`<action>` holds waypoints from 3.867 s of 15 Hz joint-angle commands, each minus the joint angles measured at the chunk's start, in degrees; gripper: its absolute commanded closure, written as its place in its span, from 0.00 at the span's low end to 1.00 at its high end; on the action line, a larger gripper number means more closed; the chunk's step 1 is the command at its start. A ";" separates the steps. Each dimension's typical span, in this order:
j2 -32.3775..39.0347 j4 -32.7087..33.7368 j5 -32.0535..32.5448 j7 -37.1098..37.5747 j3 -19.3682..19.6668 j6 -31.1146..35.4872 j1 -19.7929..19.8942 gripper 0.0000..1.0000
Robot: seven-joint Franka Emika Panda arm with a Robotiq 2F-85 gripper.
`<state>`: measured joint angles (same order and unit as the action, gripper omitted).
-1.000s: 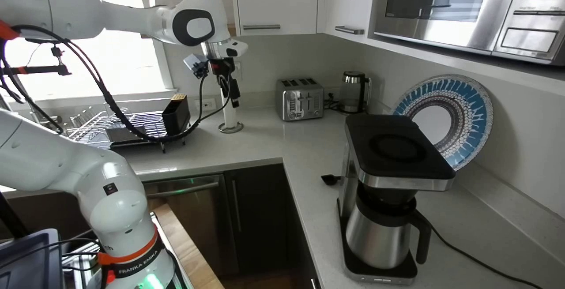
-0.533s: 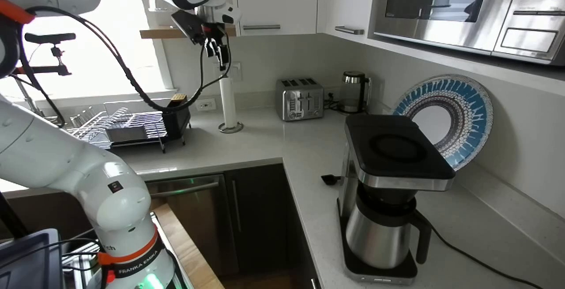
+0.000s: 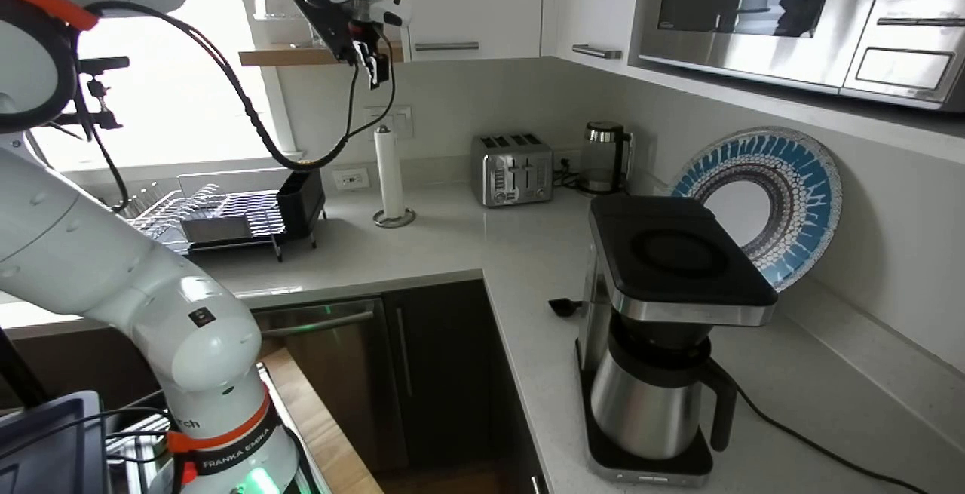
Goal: Open the upper cabinet door on the left
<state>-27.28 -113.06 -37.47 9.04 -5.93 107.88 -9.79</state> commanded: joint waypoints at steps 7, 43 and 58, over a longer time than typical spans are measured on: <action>6.07 1.19 -15.16 0.44 -3.64 21.43 -1.04 0.00; 24.48 12.92 -51.71 -6.19 -8.57 54.38 -5.49 0.00; 35.55 24.71 -56.39 -15.01 -10.13 54.46 -6.13 0.76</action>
<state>7.94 -89.69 -91.02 -3.57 -15.75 160.97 -15.78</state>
